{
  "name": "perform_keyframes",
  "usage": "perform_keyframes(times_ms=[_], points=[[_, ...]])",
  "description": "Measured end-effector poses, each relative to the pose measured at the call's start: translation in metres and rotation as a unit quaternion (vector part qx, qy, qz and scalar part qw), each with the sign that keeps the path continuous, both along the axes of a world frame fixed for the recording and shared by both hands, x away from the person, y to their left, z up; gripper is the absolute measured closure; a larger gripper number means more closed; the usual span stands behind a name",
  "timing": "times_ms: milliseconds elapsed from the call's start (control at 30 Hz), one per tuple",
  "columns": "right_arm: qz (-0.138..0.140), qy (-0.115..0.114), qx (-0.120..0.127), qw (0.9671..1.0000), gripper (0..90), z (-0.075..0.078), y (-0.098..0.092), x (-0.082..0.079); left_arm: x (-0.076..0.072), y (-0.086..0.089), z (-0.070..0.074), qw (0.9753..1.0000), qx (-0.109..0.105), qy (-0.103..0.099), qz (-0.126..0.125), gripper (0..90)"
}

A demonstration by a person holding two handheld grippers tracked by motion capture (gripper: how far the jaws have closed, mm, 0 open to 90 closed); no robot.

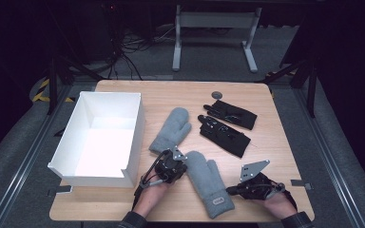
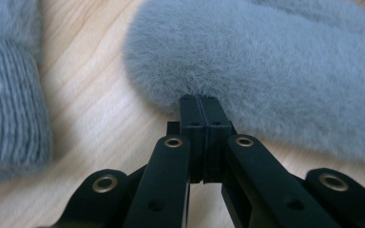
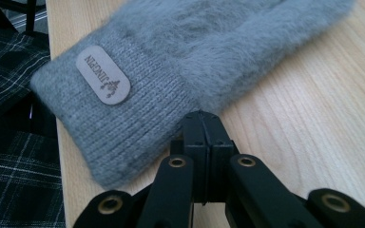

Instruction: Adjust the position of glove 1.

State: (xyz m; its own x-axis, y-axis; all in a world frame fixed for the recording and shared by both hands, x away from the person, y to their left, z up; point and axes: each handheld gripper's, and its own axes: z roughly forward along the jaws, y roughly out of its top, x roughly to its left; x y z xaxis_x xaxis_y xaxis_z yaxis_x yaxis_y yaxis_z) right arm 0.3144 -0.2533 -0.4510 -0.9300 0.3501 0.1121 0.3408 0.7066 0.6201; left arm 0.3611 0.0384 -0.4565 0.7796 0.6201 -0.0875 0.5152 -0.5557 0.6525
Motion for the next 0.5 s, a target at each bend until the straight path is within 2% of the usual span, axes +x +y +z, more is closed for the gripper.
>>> perform_keyframes(times_ms=[167, 500], points=[[0.008, 0.001, 0.002, 1.0000, 90.0, -0.001, 0.007, -0.001, 0.005, -0.006, 0.000, 1.0000, -0.007, -0.002, -0.005, 90.0], [0.032, 0.008, 0.008, 0.9994, 90.0, -0.002, 0.026, -0.001, 0.015, -0.022, 0.001, 0.9997, -0.018, 0.007, -0.016, 90.0]])
